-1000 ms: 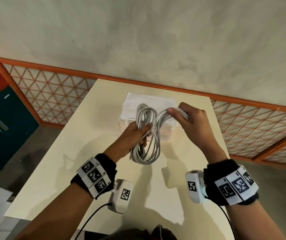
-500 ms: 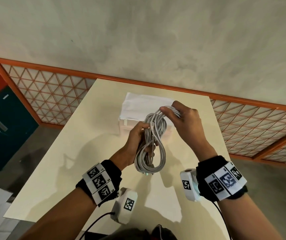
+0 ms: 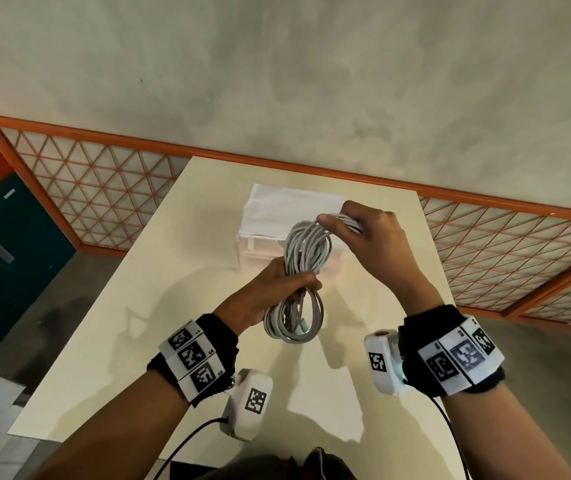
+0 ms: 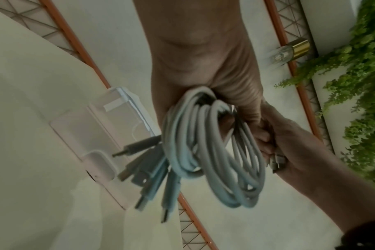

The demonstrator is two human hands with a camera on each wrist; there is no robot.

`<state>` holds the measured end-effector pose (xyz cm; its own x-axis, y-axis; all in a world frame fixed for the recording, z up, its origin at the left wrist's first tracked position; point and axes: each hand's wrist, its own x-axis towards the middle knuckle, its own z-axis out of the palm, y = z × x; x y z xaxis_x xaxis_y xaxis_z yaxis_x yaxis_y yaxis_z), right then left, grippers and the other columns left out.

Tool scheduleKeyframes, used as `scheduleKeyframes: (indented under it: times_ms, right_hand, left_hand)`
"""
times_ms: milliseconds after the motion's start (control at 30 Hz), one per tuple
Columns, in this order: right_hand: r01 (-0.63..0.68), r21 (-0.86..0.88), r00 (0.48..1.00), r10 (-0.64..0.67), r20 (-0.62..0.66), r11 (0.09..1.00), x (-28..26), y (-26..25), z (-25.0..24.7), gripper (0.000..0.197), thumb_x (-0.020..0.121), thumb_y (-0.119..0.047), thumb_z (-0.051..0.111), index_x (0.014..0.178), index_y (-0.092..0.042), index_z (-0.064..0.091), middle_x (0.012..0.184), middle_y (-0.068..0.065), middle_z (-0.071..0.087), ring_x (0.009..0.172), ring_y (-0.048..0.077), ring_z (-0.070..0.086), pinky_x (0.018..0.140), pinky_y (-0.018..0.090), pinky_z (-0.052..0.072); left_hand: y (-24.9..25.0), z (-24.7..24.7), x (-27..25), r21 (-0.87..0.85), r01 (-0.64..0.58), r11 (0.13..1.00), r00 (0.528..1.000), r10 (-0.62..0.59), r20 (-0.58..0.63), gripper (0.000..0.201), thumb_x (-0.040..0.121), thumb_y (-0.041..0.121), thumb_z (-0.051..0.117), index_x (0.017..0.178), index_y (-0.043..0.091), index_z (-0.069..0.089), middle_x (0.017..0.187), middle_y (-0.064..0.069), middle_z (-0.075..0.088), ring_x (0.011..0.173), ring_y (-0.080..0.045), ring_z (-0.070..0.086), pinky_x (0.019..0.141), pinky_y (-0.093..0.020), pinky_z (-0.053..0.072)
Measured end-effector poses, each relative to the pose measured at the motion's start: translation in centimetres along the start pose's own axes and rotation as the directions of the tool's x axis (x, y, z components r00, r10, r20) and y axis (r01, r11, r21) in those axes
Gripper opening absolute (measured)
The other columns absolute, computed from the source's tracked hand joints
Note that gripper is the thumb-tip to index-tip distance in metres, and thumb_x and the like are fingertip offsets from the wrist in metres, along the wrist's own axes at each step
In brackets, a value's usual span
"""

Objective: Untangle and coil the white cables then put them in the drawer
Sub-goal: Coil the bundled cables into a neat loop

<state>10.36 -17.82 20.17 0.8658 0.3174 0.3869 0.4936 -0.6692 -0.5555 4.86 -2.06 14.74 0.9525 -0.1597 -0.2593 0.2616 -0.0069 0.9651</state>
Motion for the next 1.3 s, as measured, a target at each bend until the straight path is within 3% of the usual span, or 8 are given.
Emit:
scheduleKeyframes:
  times_ms: [100, 200, 300, 467, 867, 1000, 1200, 1300]
  right_hand:
    - [-0.051, 0.023, 0.997, 0.050, 0.064, 0.998, 0.1, 1.1, -0.2, 0.041, 0.080, -0.061, 0.054, 0.076, -0.021, 0.054, 0.065, -0.004, 0.054, 0.063, 0.018, 0.047, 0.061, 0.032, 0.037]
    - [-0.028, -0.128, 0.996, 0.017, -0.086, 0.991, -0.7, 2.0, 0.6, 0.049, 0.079, -0.059, 0.057, 0.106, -0.018, 0.054, 0.104, 0.000, 0.050, 0.090, 0.017, 0.042, 0.077, 0.031, 0.030]
    - [0.065, 0.033, 0.990, -0.061, -0.125, 0.997, -1.8, 1.3, 1.7, 0.040, 0.081, -0.048, 0.064, 0.085, -0.008, 0.056, 0.085, 0.004, 0.053, 0.074, 0.013, 0.045, 0.069, 0.024, 0.035]
    - [-0.112, 0.250, 0.926, 0.009, 0.379, 0.962, -3.0, 0.3, 3.3, 0.040, 0.081, -0.038, 0.070, 0.054, -0.015, 0.052, 0.042, -0.007, 0.049, 0.042, 0.007, 0.051, 0.048, 0.017, 0.039]
    - [-0.131, 0.190, 0.864, 0.018, 0.504, 0.973, -2.3, -1.8, 3.9, 0.029, 0.097, -0.013, 0.047, 0.072, -0.005, 0.059, 0.070, 0.016, 0.068, 0.055, 0.013, 0.066, 0.061, 0.006, 0.043]
    - [-0.209, 0.263, 0.892, 0.074, 0.446, 0.942, -1.9, -1.3, 4.3, 0.022, 0.089, -0.010, 0.060, 0.079, 0.008, 0.067, 0.065, 0.011, 0.060, 0.048, 0.007, 0.061, 0.054, 0.018, 0.051]
    - [0.012, -0.017, 0.926, -0.005, 0.377, 1.000, -2.2, -1.5, 4.4, 0.027, 0.091, -0.024, 0.056, 0.077, -0.004, 0.068, 0.079, 0.016, 0.063, 0.073, 0.027, 0.058, 0.071, 0.044, 0.047]
    - [0.039, -0.070, 0.943, -0.013, 0.333, 0.997, -2.5, -2.2, 4.6, 0.027, 0.092, -0.022, 0.053, 0.071, -0.007, 0.061, 0.082, 0.014, 0.056, 0.075, 0.031, 0.053, 0.069, 0.041, 0.042]
  left_hand:
    - [-0.1, -0.3, 0.4, -0.075, -0.003, 0.997, 0.997, -0.003, -0.080, 0.022, 0.084, 0.005, 0.060, 0.066, 0.014, 0.054, 0.049, 0.005, 0.048, 0.048, -0.010, 0.043, 0.046, -0.019, 0.039]
    - [-0.2, -0.7, 0.6, -0.168, -0.014, 0.986, 0.985, -0.016, -0.171, 0.028, 0.084, 0.005, 0.060, 0.060, 0.015, 0.052, 0.046, 0.003, 0.043, 0.043, -0.011, 0.042, 0.044, -0.020, 0.038]
    - [0.0, -1.1, 0.8, -0.232, -0.051, 0.971, 0.967, -0.010, -0.255, 0.032, 0.085, 0.003, 0.060, 0.056, 0.014, 0.051, 0.041, 0.004, 0.042, 0.036, -0.009, 0.042, 0.041, -0.017, 0.038]
    - [0.4, -1.2, 1.3, -0.239, -0.164, 0.957, 0.942, 0.081, -0.325, 0.012, 0.084, 0.006, 0.060, 0.072, 0.006, 0.060, 0.060, -0.009, 0.051, 0.049, -0.017, 0.050, 0.048, -0.021, 0.043]
    - [0.9, -0.9, 1.8, -0.198, -0.318, 0.927, 0.831, 0.172, -0.529, 0.026, 0.079, 0.014, 0.065, 0.058, 0.015, 0.049, 0.051, -0.005, 0.043, 0.048, -0.021, 0.044, 0.051, -0.028, 0.040]
    - [0.6, -0.8, 1.8, -0.262, -0.272, 0.926, 0.870, 0.121, -0.477, 0.031, 0.082, 0.022, 0.068, 0.061, 0.012, 0.047, 0.053, -0.005, 0.042, 0.047, -0.017, 0.043, 0.049, -0.023, 0.040]
    - [1.0, -0.7, 1.6, -0.240, -0.286, 0.928, 0.878, 0.153, -0.453, 0.027, 0.081, 0.013, 0.070, 0.063, 0.012, 0.050, 0.052, -0.003, 0.041, 0.041, -0.012, 0.042, 0.044, -0.018, 0.038]
    - [1.1, -0.6, 1.7, -0.235, -0.283, 0.930, 0.863, 0.140, -0.485, 0.029, 0.081, 0.012, 0.069, 0.061, 0.014, 0.048, 0.051, 0.002, 0.040, 0.043, -0.009, 0.040, 0.044, -0.018, 0.037]
